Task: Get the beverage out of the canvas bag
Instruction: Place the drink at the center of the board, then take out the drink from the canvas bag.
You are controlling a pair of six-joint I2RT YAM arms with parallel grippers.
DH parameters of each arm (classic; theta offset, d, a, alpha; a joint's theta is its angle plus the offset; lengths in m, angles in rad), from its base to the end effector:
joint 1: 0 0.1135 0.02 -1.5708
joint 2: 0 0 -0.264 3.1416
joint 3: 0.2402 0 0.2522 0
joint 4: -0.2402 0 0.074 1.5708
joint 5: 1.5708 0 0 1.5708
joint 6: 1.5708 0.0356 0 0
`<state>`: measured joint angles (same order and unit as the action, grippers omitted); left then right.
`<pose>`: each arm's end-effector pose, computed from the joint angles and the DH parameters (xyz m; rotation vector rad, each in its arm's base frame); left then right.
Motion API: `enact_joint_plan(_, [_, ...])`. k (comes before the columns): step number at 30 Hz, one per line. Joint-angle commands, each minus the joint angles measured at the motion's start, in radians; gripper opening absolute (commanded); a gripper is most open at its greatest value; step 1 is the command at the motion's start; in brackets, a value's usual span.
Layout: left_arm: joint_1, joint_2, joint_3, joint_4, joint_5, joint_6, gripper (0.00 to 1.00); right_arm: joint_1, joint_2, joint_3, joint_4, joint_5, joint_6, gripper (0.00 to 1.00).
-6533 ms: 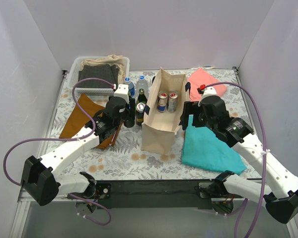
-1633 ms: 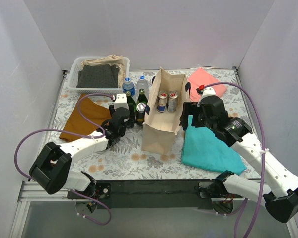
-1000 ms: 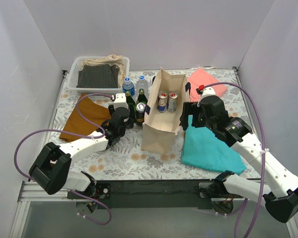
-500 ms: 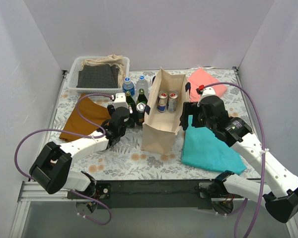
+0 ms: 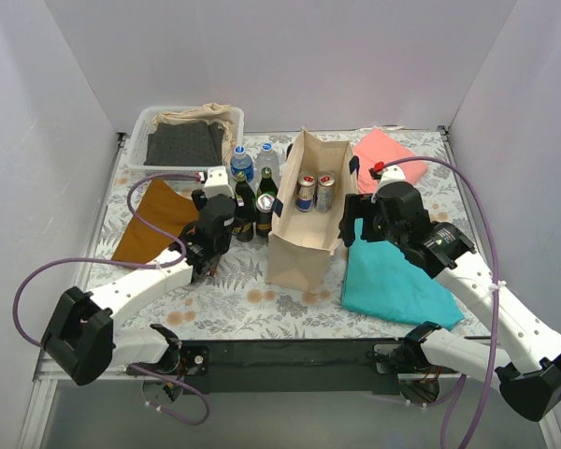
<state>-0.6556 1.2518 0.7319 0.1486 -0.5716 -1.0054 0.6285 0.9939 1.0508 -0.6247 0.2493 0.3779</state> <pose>0.2309 -0.1533 0.2568 -0.7009 1.7903 -0.5779 0.1739 0.1156 0.3503 -0.1211 2.1333 0.3296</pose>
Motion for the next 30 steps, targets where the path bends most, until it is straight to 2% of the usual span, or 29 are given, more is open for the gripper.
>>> enact_joint_plan(1, [0.004, -0.107, 0.086, -0.072, -0.060, 0.034, 0.82, -0.003, -0.017, -0.008, 0.008, 0.013, -0.011, 0.97])
enact_joint_plan(6, [0.004, -0.175, 0.184, -0.130, -0.024, 0.062, 0.86, -0.004, -0.021, -0.011, 0.010, 0.013, -0.007, 0.97])
enact_joint_plan(8, [0.004, -0.173, 0.245, -0.141, 0.077, 0.079, 0.92, -0.004, -0.018, -0.009, 0.011, 0.013, -0.005, 0.97])
enact_joint_plan(14, [0.004, -0.036, 0.486, -0.314, 0.323, 0.119, 0.93, -0.003, -0.020, -0.009, 0.011, 0.002, -0.002, 0.97])
enact_joint_plan(18, [0.002, 0.067, 0.673, -0.406, 0.543, 0.129, 0.93, -0.004, -0.035, -0.014, 0.014, 0.002, 0.003, 0.97])
enact_joint_plan(22, [0.002, 0.168, 0.768, -0.454, 0.698, 0.151, 0.93, -0.004, -0.049, -0.017, 0.014, 0.010, 0.007, 0.97])
enact_joint_plan(30, [0.001, 0.322, 0.916, -0.584, 0.918, 0.197, 0.91, -0.004, -0.067, -0.029, 0.014, 0.019, 0.023, 0.97])
